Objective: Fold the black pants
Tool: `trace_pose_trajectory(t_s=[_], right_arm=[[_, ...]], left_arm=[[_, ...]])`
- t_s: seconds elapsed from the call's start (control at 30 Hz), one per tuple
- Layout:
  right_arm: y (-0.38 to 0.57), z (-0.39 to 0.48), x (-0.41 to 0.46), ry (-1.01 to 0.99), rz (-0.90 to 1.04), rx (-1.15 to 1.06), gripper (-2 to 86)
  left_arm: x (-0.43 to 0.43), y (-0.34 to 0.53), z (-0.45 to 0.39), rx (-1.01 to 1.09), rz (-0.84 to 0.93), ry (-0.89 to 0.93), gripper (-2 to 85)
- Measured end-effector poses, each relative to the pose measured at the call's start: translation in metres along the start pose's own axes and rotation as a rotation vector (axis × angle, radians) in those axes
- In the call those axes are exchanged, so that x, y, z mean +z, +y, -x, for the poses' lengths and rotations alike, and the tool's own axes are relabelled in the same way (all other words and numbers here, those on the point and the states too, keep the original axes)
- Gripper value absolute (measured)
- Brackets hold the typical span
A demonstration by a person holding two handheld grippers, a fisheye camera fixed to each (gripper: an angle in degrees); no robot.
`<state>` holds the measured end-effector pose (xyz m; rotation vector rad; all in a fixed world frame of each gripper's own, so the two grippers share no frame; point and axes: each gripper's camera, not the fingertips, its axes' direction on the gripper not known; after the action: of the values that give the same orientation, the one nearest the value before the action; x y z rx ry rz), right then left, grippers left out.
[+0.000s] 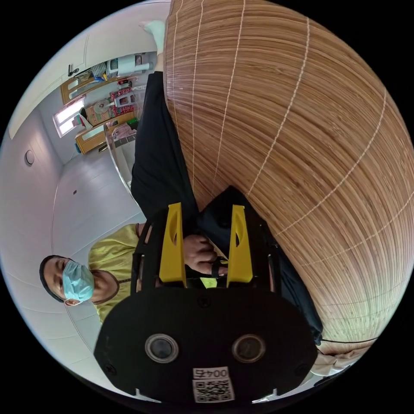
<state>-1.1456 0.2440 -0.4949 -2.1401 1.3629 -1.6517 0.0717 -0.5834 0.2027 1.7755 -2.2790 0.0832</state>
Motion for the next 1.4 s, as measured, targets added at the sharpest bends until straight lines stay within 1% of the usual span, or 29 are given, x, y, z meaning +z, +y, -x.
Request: trace_pose_trajectory(t_s=[0.1, 0.33, 0.4, 0.47, 0.53, 0.57, 0.63, 0.7, 0.77, 0.87, 0.93, 0.97, 1.07, 1.13, 1.17, 1.23, 1.27, 1.3, 1.33, 1.37, 1.4], right_arm=[[-0.006, 0.005, -0.010, -0.002, -0.033, -0.019, 15.4], [0.003, -0.002, -0.010, 0.031, 0.004, -0.002, 10.6], [0.011, -0.006, -0.009, 0.007, 0.008, 0.004, 9.6], [0.017, -0.007, -0.008, -0.022, -0.016, -0.005, 7.8], [0.021, 0.006, -0.001, -0.039, -0.020, -0.073, 2.7], [0.022, 0.012, -0.001, -0.027, -0.033, -0.099, 2.1], [0.026, 0.037, 0.000, 0.120, -0.090, -0.130, 0.8], [0.026, 0.045, 0.014, 0.260, -0.090, -0.106, 0.7], [0.027, 0.046, 0.032, 0.314, -0.102, -0.089, 1.0], [0.042, 0.052, 0.047, 0.293, -0.120, -0.098, 3.4], [0.067, 0.059, 0.053, 0.254, -0.135, -0.092, 7.5], [0.075, 0.063, 0.052, 0.246, -0.151, -0.097, 7.9], [0.134, 0.083, 0.046, 0.221, -0.285, -0.123, 8.7], [0.198, 0.101, 0.045, 0.265, -0.451, -0.144, 7.9], [0.218, 0.107, 0.046, 0.289, -0.502, -0.151, 7.5], [0.310, 0.128, 0.066, 0.467, -0.772, -0.125, 4.9], [0.335, 0.133, 0.076, 0.533, -0.844, -0.103, 3.6], [0.386, 0.141, 0.101, 0.693, -0.992, -0.038, 0.9], [0.437, 0.146, 0.133, 0.864, -1.146, 0.046, 0.3], [0.461, 0.147, 0.151, 0.942, -1.215, 0.090, 0.0], [0.504, 0.143, 0.189, 1.063, -1.331, 0.184, -0.1]], left_arm=[[-0.002, 0.001, -0.001, 0.004, -0.001, -0.007, 0.1], [-0.006, 0.004, -0.001, 0.004, -0.004, -0.010, 0.2], [-0.007, 0.004, -0.001, 0.004, -0.004, -0.010, 0.2], [-0.008, 0.006, -0.001, 0.005, -0.004, -0.011, 0.1], [-0.010, 0.006, 0.000, 0.003, -0.003, -0.011, 0.1], [-0.011, 0.007, 0.000, 0.003, -0.002, -0.013, 0.1], [-0.012, 0.008, 0.000, 0.004, -0.001, -0.015, 0.1], [-0.013, 0.009, -0.001, 0.009, -0.001, -0.021, 0.1], [-0.015, 0.011, -0.002, 0.011, -0.003, -0.029, 0.1], [-0.017, 0.013, -0.002, 0.014, -0.006, -0.043, 0.1], [-0.019, 0.015, -0.003, 0.016, -0.008, -0.054, 0.1], [-0.020, 0.016, -0.003, 0.015, -0.009, -0.062, 0.1], [-0.022, 0.019, -0.005, 0.025, -0.017, -0.090, 0.2], [-0.024, 0.021, -0.003, 0.024, -0.022, -0.103, 0.3], [-0.027, 0.022, 0.000, 0.013, -0.025, -0.119, 0.4], [-0.034, 0.026, 0.010, -0.025, -0.040, -0.138, 0.5], [-0.041, 0.030, 0.022, -0.077, -0.063, -0.147, 0.6], [-0.048, 0.035, 0.036, -0.133, -0.086, -0.153, 0.6], [-0.050, 0.038, 0.042, -0.160, -0.092, -0.156, 0.6], [-0.049, 0.044, 0.056, -0.202, -0.086, -0.154, 0.6], [-0.046, 0.046, 0.061, -0.215, -0.072, -0.154, 0.6]])
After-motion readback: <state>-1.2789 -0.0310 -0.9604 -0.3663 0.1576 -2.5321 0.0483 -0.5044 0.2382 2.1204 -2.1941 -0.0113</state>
